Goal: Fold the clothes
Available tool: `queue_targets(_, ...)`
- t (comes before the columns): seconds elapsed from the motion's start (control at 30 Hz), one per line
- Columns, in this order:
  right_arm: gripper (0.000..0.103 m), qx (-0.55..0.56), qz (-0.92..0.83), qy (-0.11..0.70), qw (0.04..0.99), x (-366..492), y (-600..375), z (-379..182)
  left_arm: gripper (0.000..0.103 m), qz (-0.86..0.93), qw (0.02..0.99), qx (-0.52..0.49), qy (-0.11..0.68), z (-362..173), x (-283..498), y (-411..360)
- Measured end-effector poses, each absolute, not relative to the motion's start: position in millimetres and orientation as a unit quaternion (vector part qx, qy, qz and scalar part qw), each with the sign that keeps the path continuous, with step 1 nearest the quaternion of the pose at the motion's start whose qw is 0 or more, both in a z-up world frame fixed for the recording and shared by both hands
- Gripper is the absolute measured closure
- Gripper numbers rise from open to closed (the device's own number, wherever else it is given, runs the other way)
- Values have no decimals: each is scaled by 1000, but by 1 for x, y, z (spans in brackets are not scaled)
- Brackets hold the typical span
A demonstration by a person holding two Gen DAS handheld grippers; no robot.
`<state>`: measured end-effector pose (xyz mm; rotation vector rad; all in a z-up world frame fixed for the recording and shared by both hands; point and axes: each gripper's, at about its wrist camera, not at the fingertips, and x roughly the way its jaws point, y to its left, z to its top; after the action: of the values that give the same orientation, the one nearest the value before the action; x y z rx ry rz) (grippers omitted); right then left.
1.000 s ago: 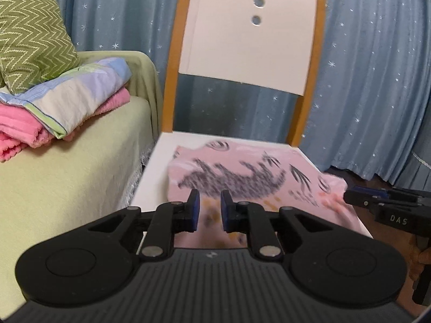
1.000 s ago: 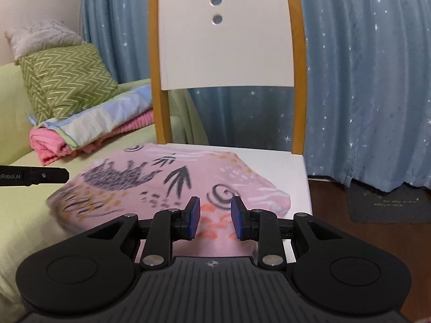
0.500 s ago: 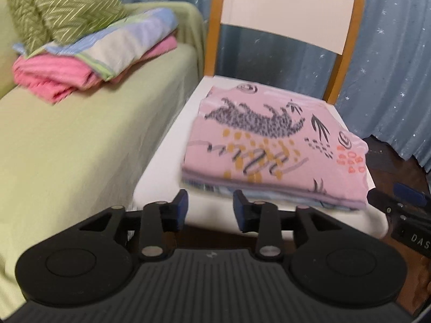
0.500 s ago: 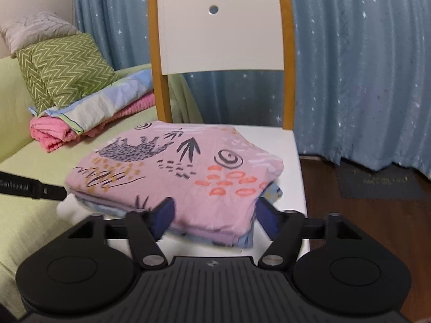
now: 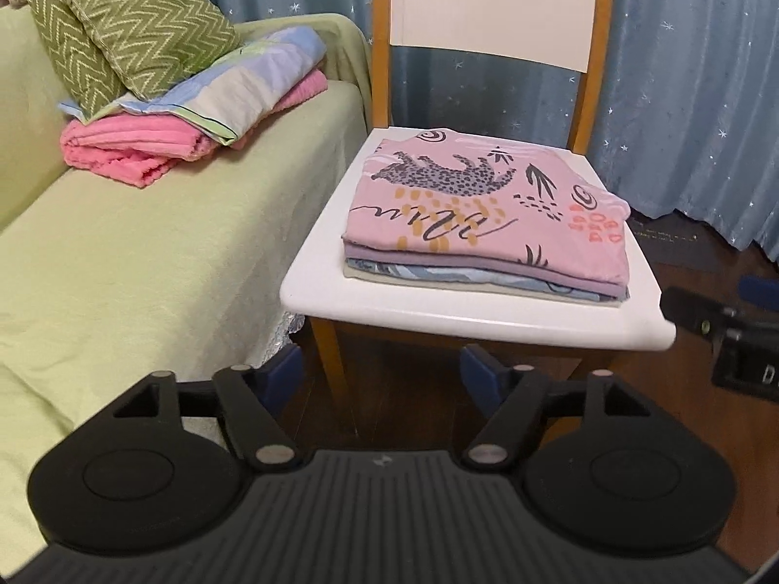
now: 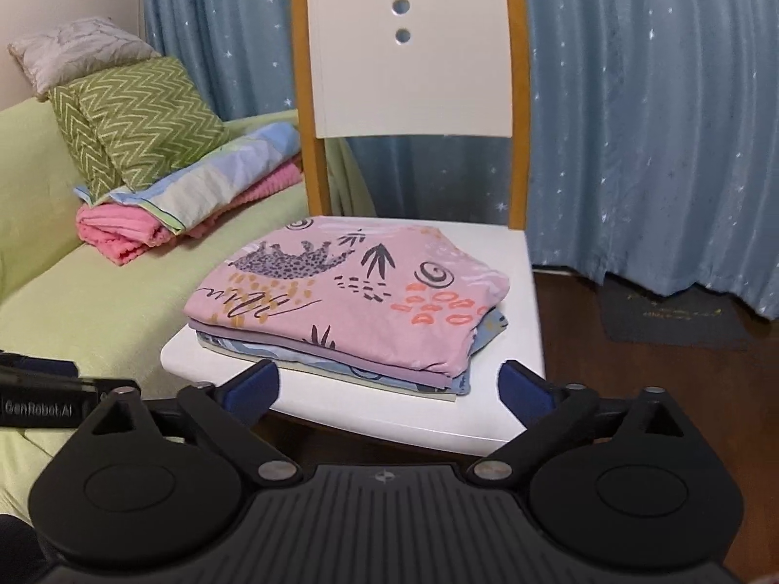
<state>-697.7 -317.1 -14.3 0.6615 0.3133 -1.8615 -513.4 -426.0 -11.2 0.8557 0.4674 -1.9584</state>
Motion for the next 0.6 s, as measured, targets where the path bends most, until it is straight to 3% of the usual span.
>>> queue_targets(0.07, 2, 279, -785, 141, 535, -692, -314, -9, 19, -796, 460, 346, 189, -8, -509, -419)
queue_targets(0.27, 0, 275, -800, 157, 510, -676, -305, 2, 2, -796, 469, 341, 175, -1, -495, -399)
queue_targets(0.6, 0, 308, -788, 128, 517, -673, -285, 12, 1, -798, 468, 333, 182, 5, -482, -375)
